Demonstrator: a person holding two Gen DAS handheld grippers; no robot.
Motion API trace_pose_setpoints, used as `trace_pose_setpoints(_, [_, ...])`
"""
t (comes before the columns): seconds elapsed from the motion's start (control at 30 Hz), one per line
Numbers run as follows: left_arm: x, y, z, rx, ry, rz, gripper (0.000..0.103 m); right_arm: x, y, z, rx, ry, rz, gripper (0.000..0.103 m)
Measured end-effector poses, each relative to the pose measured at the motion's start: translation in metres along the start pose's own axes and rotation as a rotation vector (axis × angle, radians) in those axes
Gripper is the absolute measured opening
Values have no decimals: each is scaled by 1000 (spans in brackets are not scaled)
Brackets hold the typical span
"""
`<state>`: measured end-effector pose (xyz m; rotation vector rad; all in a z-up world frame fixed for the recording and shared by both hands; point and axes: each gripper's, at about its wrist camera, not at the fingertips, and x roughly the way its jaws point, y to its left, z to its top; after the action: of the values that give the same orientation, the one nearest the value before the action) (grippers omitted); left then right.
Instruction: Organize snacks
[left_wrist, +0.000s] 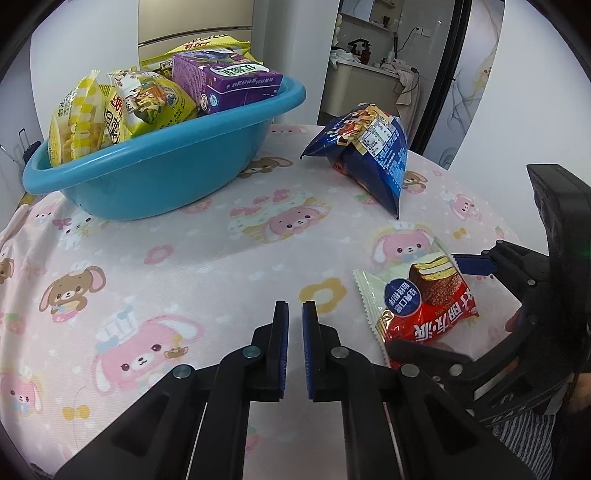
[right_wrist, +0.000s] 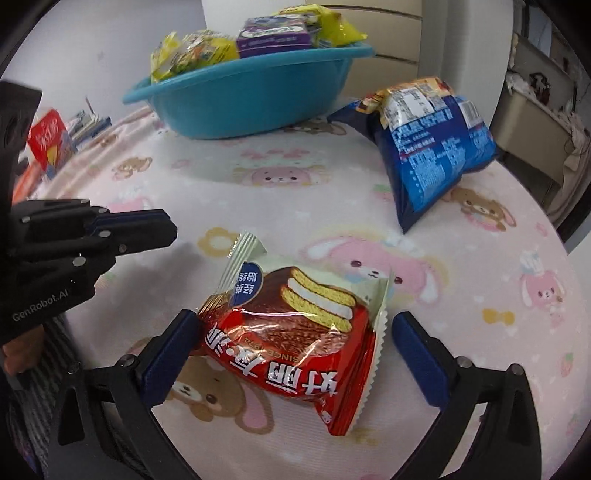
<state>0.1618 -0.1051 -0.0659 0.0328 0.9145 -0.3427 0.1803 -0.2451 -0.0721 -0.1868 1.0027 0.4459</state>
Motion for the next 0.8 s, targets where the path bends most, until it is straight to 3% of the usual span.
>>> trace_pose_setpoints(0.2, [2,1,0,-2,10,4,8,-1,18,-1,-76,-9,-109,102])
trace_pose_setpoints(0.23, [3,2,0,-2,11,4,8,-2,18,-1,-78,-14,-102,99])
trace_pose_setpoints(0.27, [3,2,0,-3,12,3,8,-3,18,-1,-76,-20,-89,90])
trace_pose_setpoints(0.47, [3,3,0,-2,14,5,8,-14,3,-1,-7,-67,-63,70])
trace_pose_setpoints(0.8, [3,2,0,1,14,6,8,-26,-12,0,78,-138,-32,61])
